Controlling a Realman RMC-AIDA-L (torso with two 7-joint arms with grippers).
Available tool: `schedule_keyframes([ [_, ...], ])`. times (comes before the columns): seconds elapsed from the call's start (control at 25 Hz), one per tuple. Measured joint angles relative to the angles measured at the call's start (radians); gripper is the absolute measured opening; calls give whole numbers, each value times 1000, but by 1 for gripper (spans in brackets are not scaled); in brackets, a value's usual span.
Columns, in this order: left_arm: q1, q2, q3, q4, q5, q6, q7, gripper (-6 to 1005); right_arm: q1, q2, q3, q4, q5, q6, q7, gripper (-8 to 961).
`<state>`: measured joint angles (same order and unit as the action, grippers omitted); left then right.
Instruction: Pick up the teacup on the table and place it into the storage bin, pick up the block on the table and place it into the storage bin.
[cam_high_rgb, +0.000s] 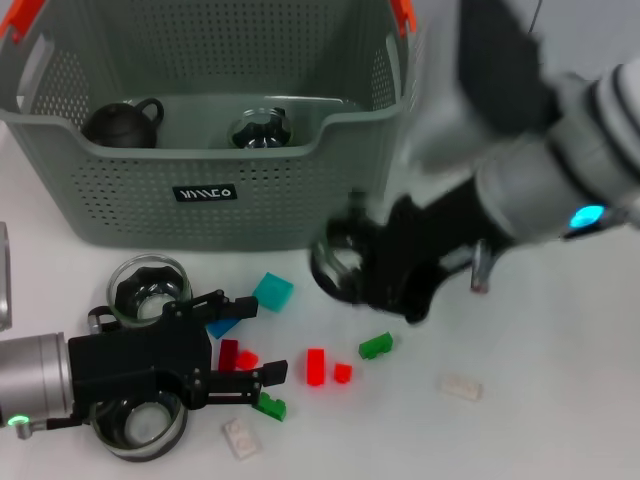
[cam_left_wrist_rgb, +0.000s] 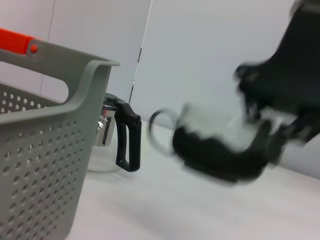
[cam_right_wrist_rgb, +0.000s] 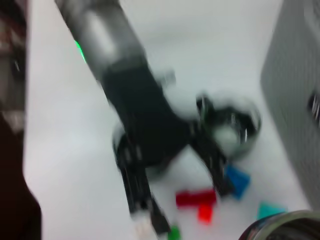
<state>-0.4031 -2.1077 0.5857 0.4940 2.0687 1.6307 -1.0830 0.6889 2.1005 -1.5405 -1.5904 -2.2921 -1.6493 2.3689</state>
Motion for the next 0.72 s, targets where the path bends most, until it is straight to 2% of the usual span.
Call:
schedule_keyframes([
  [0.2, -8, 0, 3, 1, -1, 0, 0, 879, 83, -2, 226, -69, 177, -89, 51, 62],
  [0.4, -12, 0, 3, 1, 0, -2, 0, 878, 205, -2, 404, 16, 192, -38, 43, 62],
  [0.52, -12, 0, 3, 1, 0, -4, 0, 878, 264, -11, 445, 94, 185, 33, 15, 62],
  [0.72, -13, 0, 0, -2, -2, -9, 0, 877, 345, -32, 453, 211, 159, 167, -11, 61],
])
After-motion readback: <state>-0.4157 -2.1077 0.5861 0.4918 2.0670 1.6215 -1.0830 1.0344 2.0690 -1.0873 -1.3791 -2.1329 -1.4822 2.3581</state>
